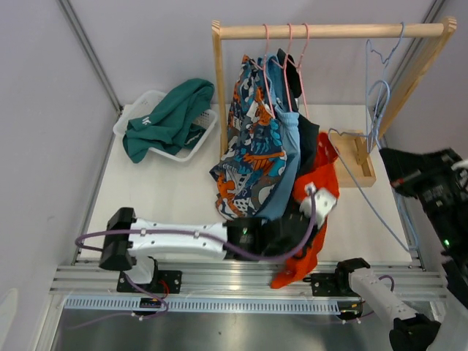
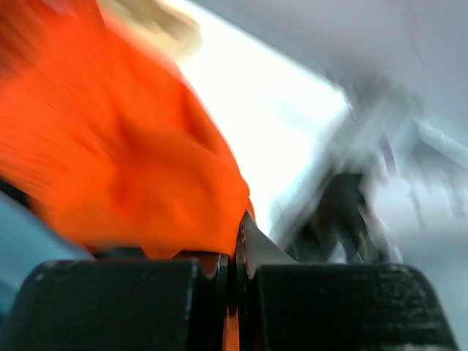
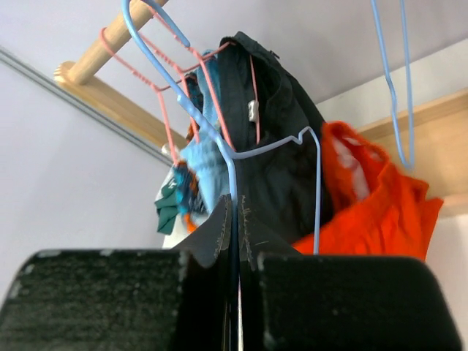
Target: Remove the shorts from the hanger
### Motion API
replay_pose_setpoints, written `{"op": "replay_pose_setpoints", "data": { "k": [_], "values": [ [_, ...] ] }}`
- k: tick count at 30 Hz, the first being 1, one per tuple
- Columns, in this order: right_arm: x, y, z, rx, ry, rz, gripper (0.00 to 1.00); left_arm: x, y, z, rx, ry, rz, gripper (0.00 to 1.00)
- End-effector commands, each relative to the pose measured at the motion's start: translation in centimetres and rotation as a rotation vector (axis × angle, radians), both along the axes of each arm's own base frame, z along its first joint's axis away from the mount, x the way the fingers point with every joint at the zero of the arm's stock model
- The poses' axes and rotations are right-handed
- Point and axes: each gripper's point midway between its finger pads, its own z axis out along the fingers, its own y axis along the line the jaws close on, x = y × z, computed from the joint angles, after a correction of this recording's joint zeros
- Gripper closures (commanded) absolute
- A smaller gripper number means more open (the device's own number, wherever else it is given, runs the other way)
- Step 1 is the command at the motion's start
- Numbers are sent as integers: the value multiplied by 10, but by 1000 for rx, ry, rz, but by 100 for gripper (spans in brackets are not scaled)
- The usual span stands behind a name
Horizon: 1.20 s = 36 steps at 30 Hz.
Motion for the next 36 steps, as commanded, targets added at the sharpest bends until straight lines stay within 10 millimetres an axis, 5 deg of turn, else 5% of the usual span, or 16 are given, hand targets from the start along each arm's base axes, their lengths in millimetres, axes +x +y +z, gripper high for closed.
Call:
{"op": "replay_pose_setpoints", "data": {
  "k": [1, 3, 6, 10, 11, 12, 13, 14, 17, 20, 25, 32, 36],
  "values": [
    [-39, -4, -12, 46, 58, 13, 100, 83, -9, 55, -51, -59, 141, 100],
    [-51, -6, -14, 44, 66, 12, 100, 126, -11, 73, -40, -55, 204, 100],
    [-50, -9, -4, 33, 37, 2, 100, 142, -8, 78, -17, -54, 219, 100],
    [-28, -12, 22, -4, -34, -32, 100, 108, 6, 64, -21, 17, 176, 100],
    [-20, -12, 27, -9, -47, -39, 100, 86, 20, 37, 25, 36, 147, 100],
    [-3, -10, 35, -14, -64, -45, 100, 74, 26, 33, 13, 59, 152, 100],
    [5, -10, 41, -27, -78, -52, 100, 60, 43, -7, 99, 76, 146, 100],
    [14, -9, 45, -35, -86, -60, 100, 34, 51, 6, 62, 87, 101, 100],
    [49, -10, 59, -61, -122, -99, 100, -23, 82, -16, 107, 115, 37, 100],
    [83, -13, 67, -70, -145, -155, 100, -58, 112, -26, 148, 131, 57, 100],
    [134, -14, 72, -89, -177, -216, 100, -71, 165, -24, 203, 144, 130, 100],
    [196, -26, 64, -87, -166, -276, 100, -72, 181, -11, 176, 147, 151, 100],
    [204, -30, 46, -82, -129, -276, 100, -68, 183, 1, 149, 139, 160, 100]
  ]
}}
